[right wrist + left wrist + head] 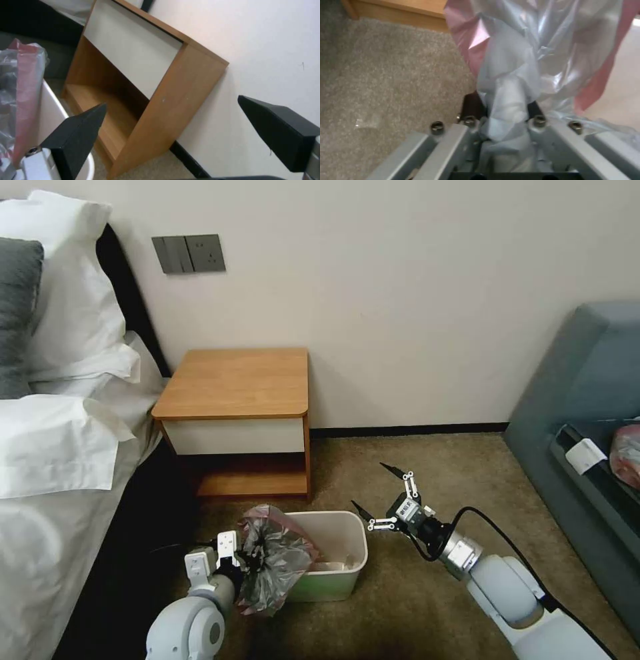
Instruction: Pick up the garbage bag from the table and place it over the trash can.
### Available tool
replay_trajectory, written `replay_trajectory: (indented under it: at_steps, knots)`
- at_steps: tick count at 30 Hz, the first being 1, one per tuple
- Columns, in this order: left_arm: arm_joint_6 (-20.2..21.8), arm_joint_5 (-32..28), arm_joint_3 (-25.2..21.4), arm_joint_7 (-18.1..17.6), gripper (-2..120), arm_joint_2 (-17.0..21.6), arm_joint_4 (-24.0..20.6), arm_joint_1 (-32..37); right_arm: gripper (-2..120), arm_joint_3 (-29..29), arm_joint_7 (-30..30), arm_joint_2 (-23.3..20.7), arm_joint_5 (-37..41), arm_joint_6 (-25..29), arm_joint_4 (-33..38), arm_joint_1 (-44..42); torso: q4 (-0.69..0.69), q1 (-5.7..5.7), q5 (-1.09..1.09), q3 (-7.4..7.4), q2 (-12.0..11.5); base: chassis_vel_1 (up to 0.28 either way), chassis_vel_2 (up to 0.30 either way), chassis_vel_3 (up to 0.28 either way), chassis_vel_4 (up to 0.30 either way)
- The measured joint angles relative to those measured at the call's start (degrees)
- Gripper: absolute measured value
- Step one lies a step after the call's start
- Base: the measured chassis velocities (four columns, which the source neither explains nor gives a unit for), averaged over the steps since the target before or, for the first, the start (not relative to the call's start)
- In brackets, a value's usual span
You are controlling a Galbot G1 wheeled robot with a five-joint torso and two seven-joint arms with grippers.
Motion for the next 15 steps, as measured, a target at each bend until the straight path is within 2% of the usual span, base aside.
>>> replay_trajectory:
  at_steps: [4, 10, 13, 15]
  knots:
    - [-1.42, 1.63, 0.17, 0.04, 5, -0.13, -0.06, 0.32, 100, -0.23, -0.01, 0.12, -0.05, -0.01, 0.23, 0.02, 0.0, 0.0, 0.0, 0.0, 0.0, 0.0, 0.0, 0.0, 0.0]
    - [-3.57, 3.35, 0.52, 0.76, 5, -0.14, -0.62, 1.02, 100, -0.75, 0.36, 0.36, 0.09, -0.06, 0.77, 0.04, 0.0, 0.0, 0.0, 0.0, 0.0, 0.0, 0.0, 0.0, 0.0]
    - [-8.23, 6.69, 1.07, 2.01, 5, 0.02, -1.53, 2.23, 100, -1.99, 1.59, 0.54, 3.44, -0.51, 2.67, 0.28, 0.0, 0.0, 0.0, 0.0, 0.0, 0.0, 0.0, 0.0, 0.0]
    - [-9.22, 7.14, 1.24, 2.06, 5, 0.08, -1.97, 2.6, 100, -2.67, 2.11, 0.61, 5.41, -0.73, 3.42, 0.3, 0.0, 0.0, 0.0, 0.0, 0.0, 0.0, 0.0, 0.0, 0.0]
